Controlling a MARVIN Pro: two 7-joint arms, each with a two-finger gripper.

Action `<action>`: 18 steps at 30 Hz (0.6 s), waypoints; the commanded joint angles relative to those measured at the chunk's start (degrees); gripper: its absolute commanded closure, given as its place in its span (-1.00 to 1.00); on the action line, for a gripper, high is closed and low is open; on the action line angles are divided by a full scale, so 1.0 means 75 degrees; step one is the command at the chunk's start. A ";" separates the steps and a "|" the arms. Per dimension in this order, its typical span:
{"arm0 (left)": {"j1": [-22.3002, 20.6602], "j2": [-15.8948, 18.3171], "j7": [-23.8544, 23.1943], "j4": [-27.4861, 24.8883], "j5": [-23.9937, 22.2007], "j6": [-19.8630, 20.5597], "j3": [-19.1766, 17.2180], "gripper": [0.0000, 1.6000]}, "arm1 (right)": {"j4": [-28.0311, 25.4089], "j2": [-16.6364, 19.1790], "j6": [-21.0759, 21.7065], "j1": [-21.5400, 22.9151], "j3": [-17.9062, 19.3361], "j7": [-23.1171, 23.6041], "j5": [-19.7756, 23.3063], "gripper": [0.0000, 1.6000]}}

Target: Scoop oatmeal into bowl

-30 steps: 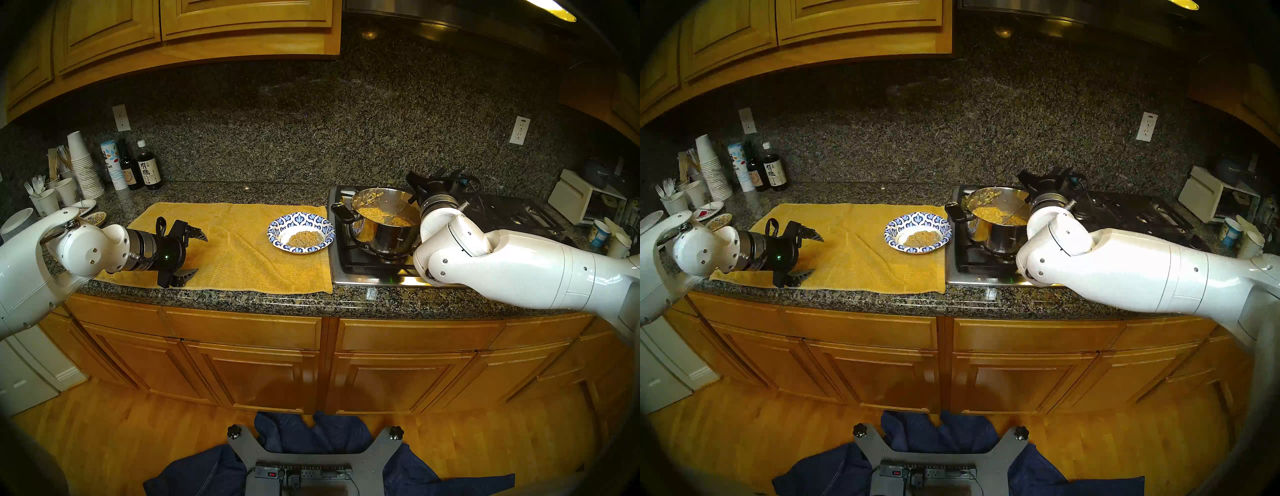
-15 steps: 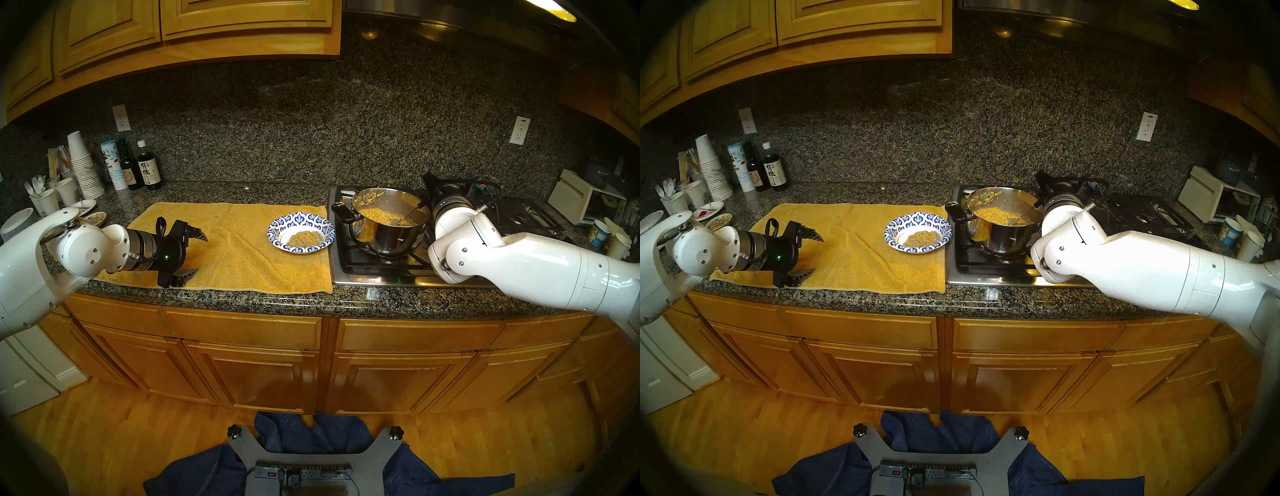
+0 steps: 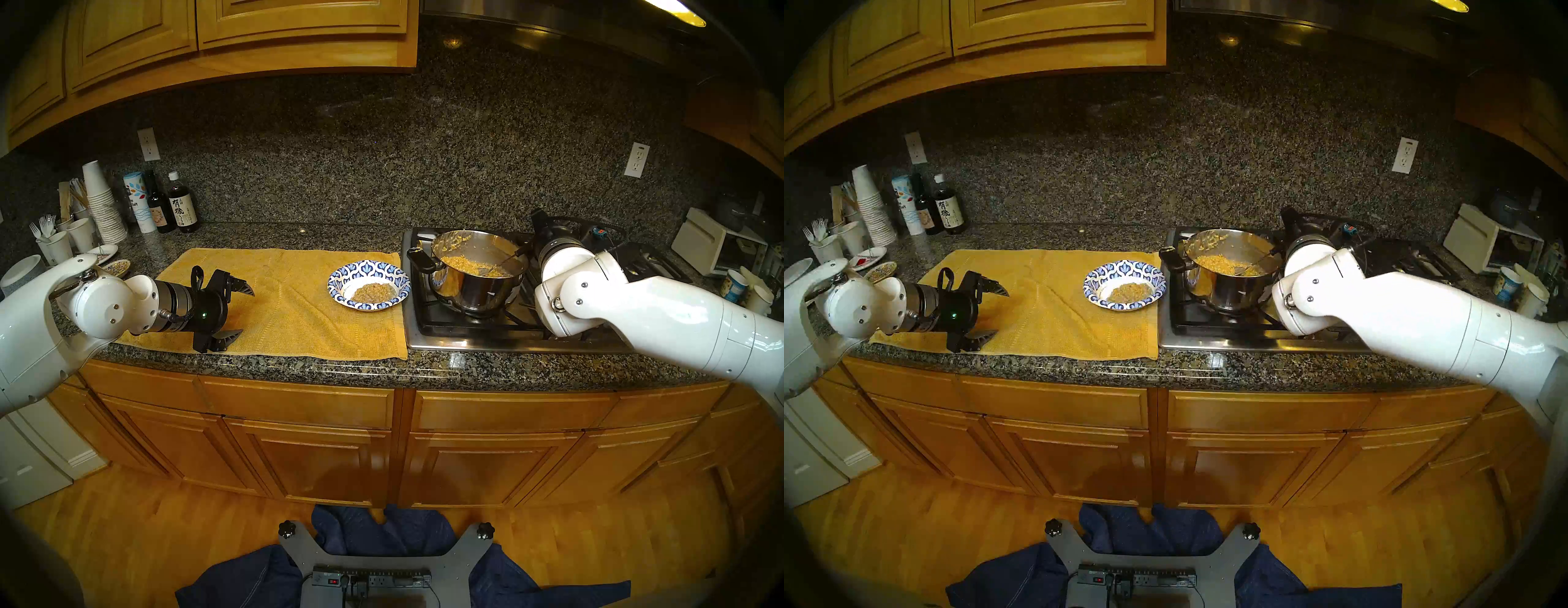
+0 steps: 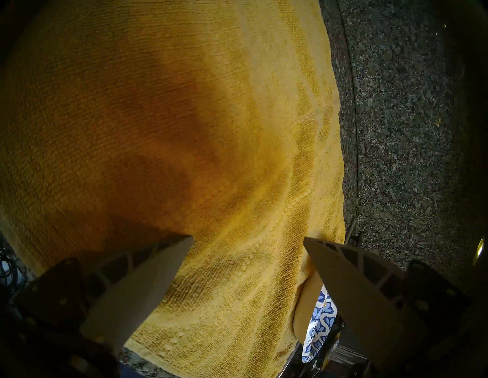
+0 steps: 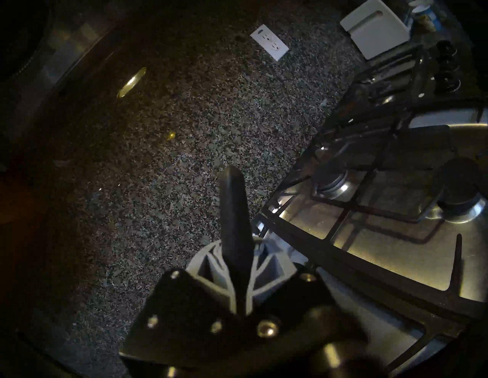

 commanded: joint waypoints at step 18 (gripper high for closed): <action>-0.0019 -0.0012 0.0001 0.0017 0.0007 0.0001 -0.0014 -1.00 | 0.0307 0.0303 -0.0241 0.0238 0.0496 0.0322 0.1027 1.00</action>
